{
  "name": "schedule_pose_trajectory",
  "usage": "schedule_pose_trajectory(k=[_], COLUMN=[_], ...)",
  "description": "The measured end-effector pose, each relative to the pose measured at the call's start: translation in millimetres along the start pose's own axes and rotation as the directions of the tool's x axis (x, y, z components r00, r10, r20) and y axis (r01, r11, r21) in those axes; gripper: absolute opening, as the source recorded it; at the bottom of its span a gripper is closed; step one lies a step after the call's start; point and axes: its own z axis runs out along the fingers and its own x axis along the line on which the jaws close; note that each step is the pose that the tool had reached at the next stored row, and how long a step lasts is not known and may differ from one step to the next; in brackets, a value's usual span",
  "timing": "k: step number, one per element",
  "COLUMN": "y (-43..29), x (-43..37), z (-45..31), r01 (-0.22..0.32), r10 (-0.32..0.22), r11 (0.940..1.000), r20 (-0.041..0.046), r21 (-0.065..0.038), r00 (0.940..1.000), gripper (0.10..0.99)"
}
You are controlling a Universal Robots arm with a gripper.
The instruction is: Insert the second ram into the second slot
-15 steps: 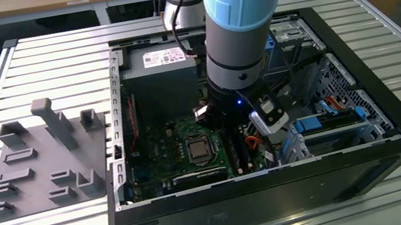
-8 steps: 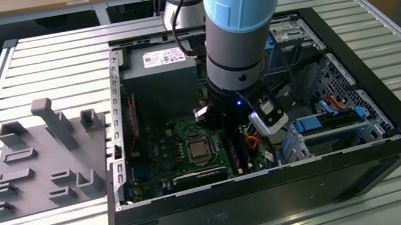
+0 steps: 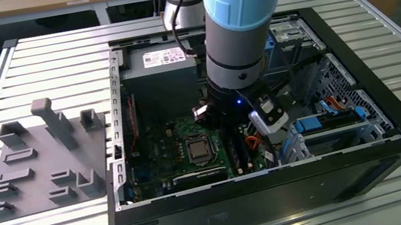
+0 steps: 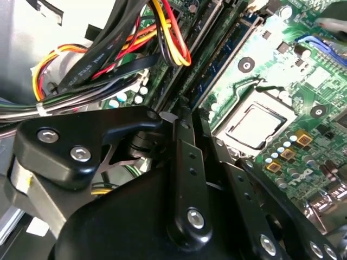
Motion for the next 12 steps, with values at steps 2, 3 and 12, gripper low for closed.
schedule_pose_trajectory(k=[2, 3, 12], y=[0.4, 0.6, 1.7], x=[0.0, -0.1, -0.2], z=[-6.0, -8.7, -20.8], r01=[0.000, 0.000, 0.000], r10=[0.000, 0.000, 0.000], r11=[1.0000, 1.0000, 1.0000], r20=[0.0000, 0.0000, 0.0000], r21=[0.000, 0.000, 0.000], r00=[1.0000, 1.0000, 1.0000], gripper=[0.208, 0.208, 0.192])
